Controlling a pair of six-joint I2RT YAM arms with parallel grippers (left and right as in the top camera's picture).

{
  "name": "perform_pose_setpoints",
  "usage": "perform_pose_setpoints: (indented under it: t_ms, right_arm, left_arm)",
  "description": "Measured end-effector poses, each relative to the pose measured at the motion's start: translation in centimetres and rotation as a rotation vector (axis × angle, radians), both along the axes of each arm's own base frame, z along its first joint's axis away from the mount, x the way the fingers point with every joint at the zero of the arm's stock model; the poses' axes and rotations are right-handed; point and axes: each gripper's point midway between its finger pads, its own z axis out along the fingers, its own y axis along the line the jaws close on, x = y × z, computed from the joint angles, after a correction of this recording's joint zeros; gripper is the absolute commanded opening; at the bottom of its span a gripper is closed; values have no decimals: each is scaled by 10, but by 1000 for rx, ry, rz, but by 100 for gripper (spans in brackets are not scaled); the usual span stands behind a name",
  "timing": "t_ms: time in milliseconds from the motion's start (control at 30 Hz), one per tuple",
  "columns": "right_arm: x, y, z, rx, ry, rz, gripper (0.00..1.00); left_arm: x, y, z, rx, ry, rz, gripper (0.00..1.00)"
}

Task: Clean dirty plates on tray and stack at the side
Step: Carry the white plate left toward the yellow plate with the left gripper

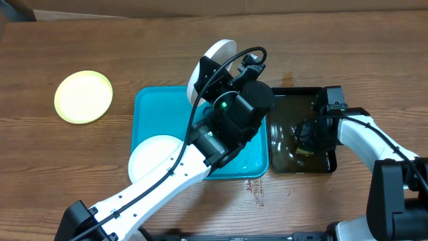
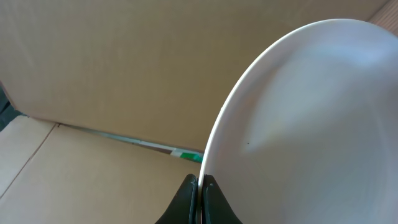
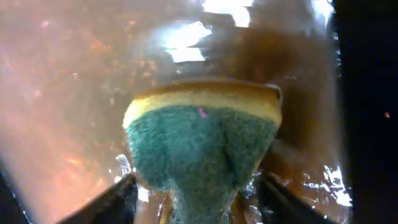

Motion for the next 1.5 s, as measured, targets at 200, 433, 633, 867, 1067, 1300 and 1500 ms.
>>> perform_pose_setpoints:
  t_ms: [200,433,633,867,1067,1300,1500]
  right_arm:
    - [-3,0,-1,1,11,-7,84]
    - [-6,0,-1,1,22,-12,79]
    - [-4,1,2,2,10,0,100]
    - [-4,1,2,1,9,1,100]
    - [-3,1,2,1,9,1,100]
    - [-4,1,2,2,10,1,100]
    - [-4,1,2,1,9,1,100]
  left_arm:
    - [2,-2,6,-40,-34,-2,4]
    - [3,-3,11,-68,-59,-3,4]
    - [5,0,11,-69,-58,4,4]
    - [20,31,10,-108,-76,79,4]
    - [37,85,5,-184,-108,215,4]
    - [45,159,-68,-357,120,312,4]
    - [48,237,-118,-847,186,443,4]
